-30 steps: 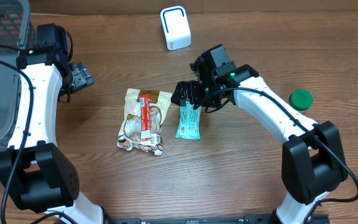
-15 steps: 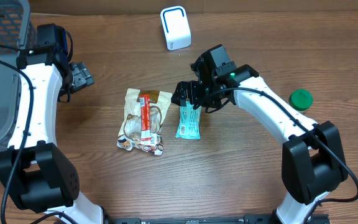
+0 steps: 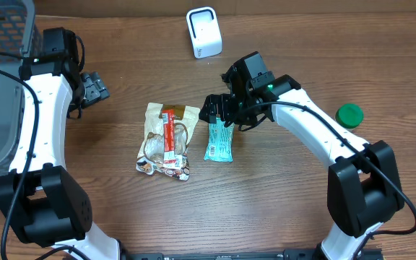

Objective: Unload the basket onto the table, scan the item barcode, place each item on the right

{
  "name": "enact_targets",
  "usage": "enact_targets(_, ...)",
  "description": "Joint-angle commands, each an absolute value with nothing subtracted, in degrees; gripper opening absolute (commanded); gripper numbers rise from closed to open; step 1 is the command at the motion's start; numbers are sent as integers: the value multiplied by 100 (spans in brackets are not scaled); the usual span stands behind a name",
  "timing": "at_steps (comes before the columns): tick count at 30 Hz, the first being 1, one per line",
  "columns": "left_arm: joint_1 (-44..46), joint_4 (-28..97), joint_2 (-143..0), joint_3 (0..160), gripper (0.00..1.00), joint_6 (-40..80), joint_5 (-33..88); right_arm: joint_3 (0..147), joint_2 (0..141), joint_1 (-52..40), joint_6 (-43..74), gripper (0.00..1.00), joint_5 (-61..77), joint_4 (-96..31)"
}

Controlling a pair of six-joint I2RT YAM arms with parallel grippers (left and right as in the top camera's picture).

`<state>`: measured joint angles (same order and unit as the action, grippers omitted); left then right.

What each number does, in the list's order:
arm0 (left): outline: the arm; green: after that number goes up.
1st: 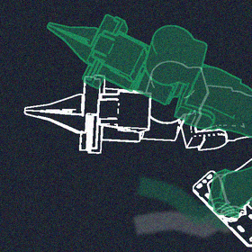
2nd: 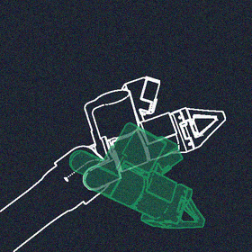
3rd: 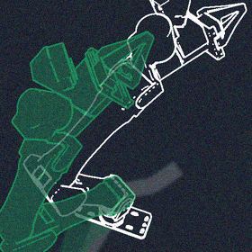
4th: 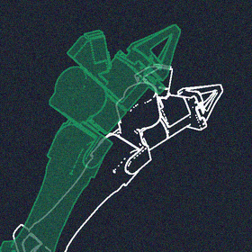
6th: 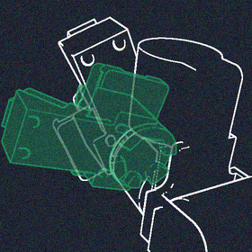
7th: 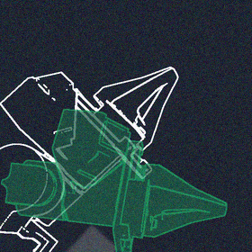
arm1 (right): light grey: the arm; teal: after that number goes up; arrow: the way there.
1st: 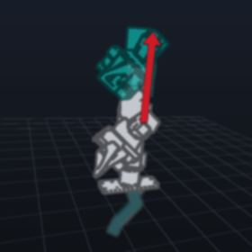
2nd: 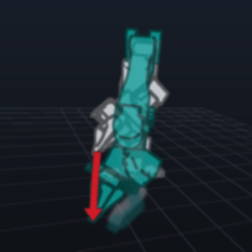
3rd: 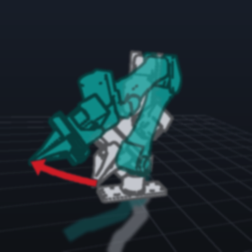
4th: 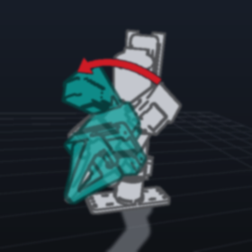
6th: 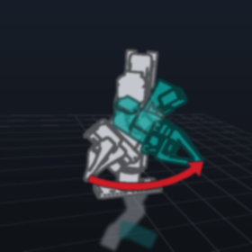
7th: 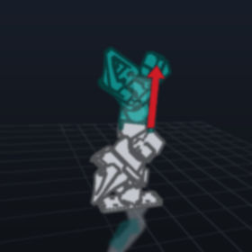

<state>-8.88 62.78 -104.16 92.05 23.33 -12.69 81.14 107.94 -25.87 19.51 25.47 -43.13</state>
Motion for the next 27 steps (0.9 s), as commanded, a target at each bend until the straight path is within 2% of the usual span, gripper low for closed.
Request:
enact_targets(1, -897, 6276, -10296, 9317, 100, 2182, -1326, 8121, 10674, -2591, 1975, 100, 2517, -4357)
enact_targets(4, -897, 6276, -10296, 9317, 100, 2182, -1326, 8121, 10674, -2591, 1903, 100, 2508, -4357)
enact_targets(5, -897, 6276, -10296, 9317, 100, 2182, -1326, 8121, 10674, -2591, 1844, 78, 2453, -4353)
enact_targets(6, -897, 6276, -10296, 9317, 100, 2182, -1326, 8121, 10674, -2591, 1848, 46, 2290, -4318)
enact_targets(7, -897, 6276, -10296, 9317, 100, 2182, -1326, 8121, 10674, -2591, 1872, 23, 2156, -4316)
enact_targets(9, -897, 6276, -10296, 9317, 100, 2182, -1326, 8099, 10674, -2602, 2158, 8, 1712, -4335)
enact_targets(10, -897, 6274, -10296, 9317, 100, 2182, -1326, 8079, 10674, -2604, 2309, 4, 1540, -4338)
enact_targets(13, -897, 6276, -10296, 9317, 100, 2182, -1326, 7955, 10676, -2613, 2600, 5, 1253, -4333)
enact_targets(15, -897, 6276, -10296, 9317, 100, 2182, -1326, 7817, 10676, -2613, 2598, 17, 1243, -4281)
enact_targets(16, -897, 6276, -10296, 9317, 100, 2182, -1326, 7666, 10676, -2613, 2602, 28, 1247, -4195)
enact_targets(18, -897, 6274, -10296, 9317, 100, 2182, -1326, 7472, 10678, -2615, 2720, 35, 1247, -4066)
enact_targets(27, -897, 6276, -10296, 9317, 100, 2182, -1326, 6372, 10678, -2620, 3457, 39, 1315, -2899)
